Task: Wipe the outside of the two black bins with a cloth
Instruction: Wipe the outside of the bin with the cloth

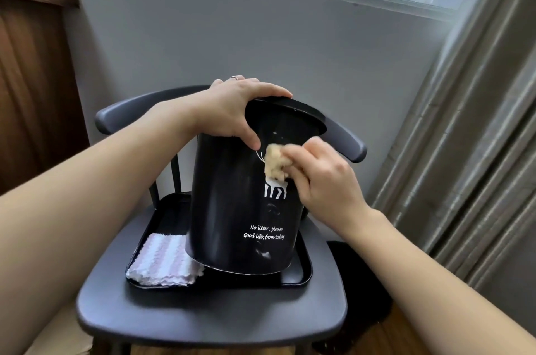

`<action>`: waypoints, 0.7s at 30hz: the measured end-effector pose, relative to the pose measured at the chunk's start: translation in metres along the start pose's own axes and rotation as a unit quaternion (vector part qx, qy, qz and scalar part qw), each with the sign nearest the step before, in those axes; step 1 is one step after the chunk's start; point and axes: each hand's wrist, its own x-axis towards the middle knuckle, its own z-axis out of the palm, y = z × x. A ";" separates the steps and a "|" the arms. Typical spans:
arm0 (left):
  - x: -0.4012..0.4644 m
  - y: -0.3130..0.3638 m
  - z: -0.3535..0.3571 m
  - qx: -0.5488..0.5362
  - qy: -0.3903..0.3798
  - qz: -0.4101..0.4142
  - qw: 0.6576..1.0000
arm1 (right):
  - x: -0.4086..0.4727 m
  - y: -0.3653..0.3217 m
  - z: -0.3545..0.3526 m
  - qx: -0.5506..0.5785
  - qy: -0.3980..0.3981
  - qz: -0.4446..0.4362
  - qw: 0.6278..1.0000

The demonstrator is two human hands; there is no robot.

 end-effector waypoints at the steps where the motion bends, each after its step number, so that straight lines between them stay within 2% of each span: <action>1: 0.000 0.001 0.000 0.000 0.000 0.001 1.000 | 0.009 0.003 0.000 -0.002 0.020 0.022 1.000; 5: 0.002 0.004 0.002 0.006 -0.002 0.006 1.000 | 0.035 0.007 -0.002 -0.012 0.065 0.087 0.994; 12: 0.005 -0.001 0.003 0.006 -0.002 0.009 1.000 | -0.008 -0.006 -0.003 -0.003 -0.028 -0.020 0.999; 18: 0.007 0.000 0.005 0.006 0.002 0.015 1.000 | 0.031 0.006 -0.002 -0.002 0.048 0.080 0.996; 21: 0.007 0.000 0.004 0.006 0.000 0.014 1.000 | 0.028 0.003 -0.002 0.009 0.033 0.070 0.997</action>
